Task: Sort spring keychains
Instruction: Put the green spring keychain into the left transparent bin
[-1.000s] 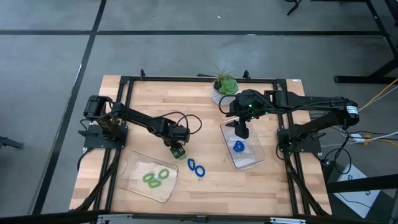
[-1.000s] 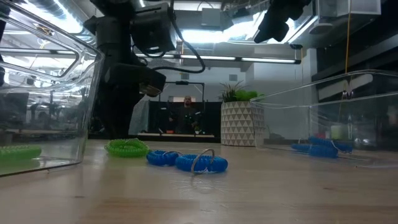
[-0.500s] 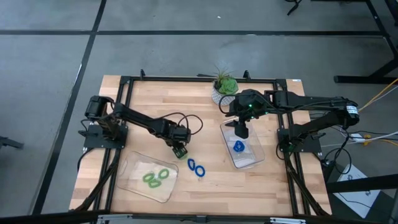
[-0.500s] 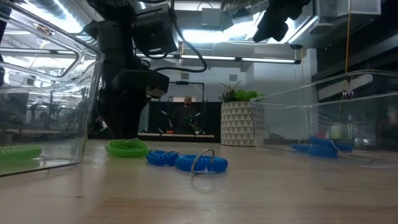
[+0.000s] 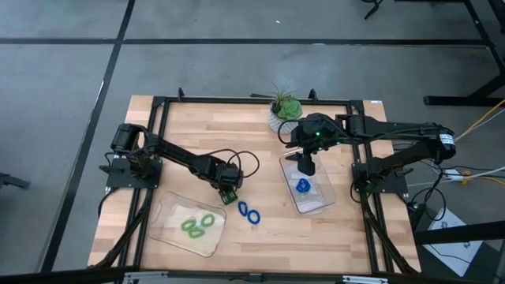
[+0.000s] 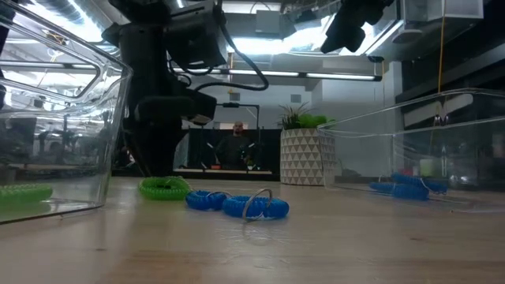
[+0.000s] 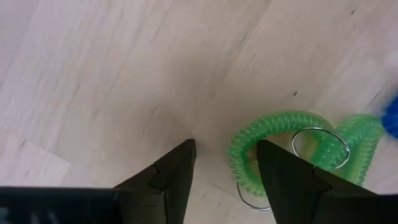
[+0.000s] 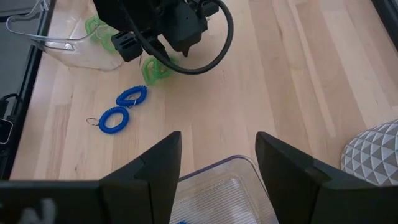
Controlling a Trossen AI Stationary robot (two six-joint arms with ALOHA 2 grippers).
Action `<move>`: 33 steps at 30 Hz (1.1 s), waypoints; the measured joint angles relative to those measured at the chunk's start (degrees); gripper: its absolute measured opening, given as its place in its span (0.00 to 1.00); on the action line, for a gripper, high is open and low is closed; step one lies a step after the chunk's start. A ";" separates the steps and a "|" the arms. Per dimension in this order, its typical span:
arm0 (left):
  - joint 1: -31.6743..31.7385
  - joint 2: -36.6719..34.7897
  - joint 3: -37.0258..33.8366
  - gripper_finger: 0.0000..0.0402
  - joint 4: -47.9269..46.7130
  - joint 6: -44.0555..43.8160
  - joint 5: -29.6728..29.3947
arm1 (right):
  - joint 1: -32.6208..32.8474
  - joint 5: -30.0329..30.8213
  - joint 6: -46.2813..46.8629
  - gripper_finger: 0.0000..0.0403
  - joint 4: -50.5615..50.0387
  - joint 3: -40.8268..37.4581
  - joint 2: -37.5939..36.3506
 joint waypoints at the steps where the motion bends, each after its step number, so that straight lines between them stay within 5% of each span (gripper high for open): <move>1: 0.17 0.00 -0.02 0.42 -0.04 -0.07 -0.09 | 0.00 -0.01 0.00 0.51 0.00 -0.01 0.00; 15: 0.92 -0.08 -0.20 0.03 -1.09 -8.29 -2.00 | -0.02 -0.01 0.02 0.51 0.00 -0.01 0.00; 33: 2.06 -9.35 -0.61 0.02 -1.12 -13.64 -16.87 | 0.00 2.74 -0.16 0.51 -0.02 -0.01 0.00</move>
